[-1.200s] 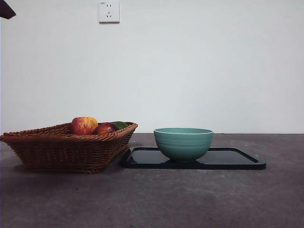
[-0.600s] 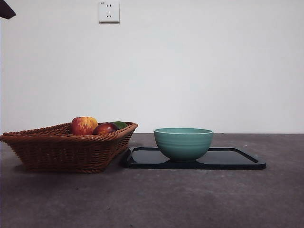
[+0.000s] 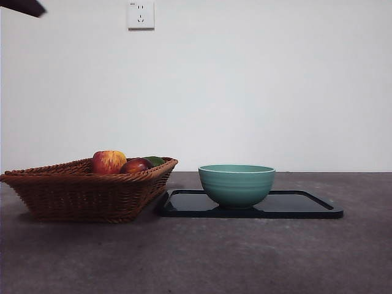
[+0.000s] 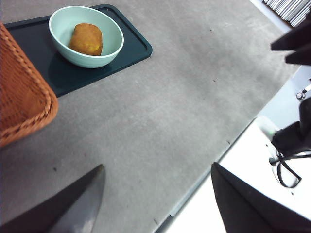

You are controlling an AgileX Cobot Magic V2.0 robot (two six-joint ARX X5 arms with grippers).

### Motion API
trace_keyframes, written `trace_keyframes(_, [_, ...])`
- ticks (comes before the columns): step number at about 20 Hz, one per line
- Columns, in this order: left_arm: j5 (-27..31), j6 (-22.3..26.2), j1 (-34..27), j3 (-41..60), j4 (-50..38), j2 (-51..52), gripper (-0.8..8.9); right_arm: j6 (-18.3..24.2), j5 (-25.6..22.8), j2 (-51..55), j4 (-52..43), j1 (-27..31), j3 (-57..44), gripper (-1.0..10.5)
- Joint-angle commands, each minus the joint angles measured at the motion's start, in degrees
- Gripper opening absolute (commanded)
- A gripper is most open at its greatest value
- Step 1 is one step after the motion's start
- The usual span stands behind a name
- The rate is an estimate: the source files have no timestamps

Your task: Pick up the wifruite, put it on the bowl, pick up the plate, put it on desk

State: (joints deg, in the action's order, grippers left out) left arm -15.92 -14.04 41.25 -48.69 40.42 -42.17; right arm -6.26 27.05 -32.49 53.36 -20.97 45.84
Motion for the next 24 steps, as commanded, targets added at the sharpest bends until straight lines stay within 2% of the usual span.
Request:
trace_keyframes(1, [-0.17,1.46,0.37,-4.55,-2.62,-6.43,3.44,0.31,0.15,-0.24,-0.52,-0.33,0.59,2.2])
trace_keyframes(8, [2.4,9.79,0.07,-24.44,-4.02,-32.76,3.44,0.31,0.2,-0.22,-0.48,-0.33,0.59,2.2])
trace_keyframes(14, [2.36,13.07,-2.71,-41.44,-2.89,-51.56,3.44,0.31,0.17,-0.22,0.72,-0.33,0.59,2.2])
trace_keyframes(18, [2.34,16.24,-3.74,-48.46,-1.03,-61.46,3.44,0.33,0.17,-0.22,0.85,-0.33,0.59,2.2])
trace_keyframes(24, [2.4,18.14,-3.74,-55.76,-1.01,-73.59,3.44,0.28,0.15,-0.22,1.81,-0.33,0.59,2.2])
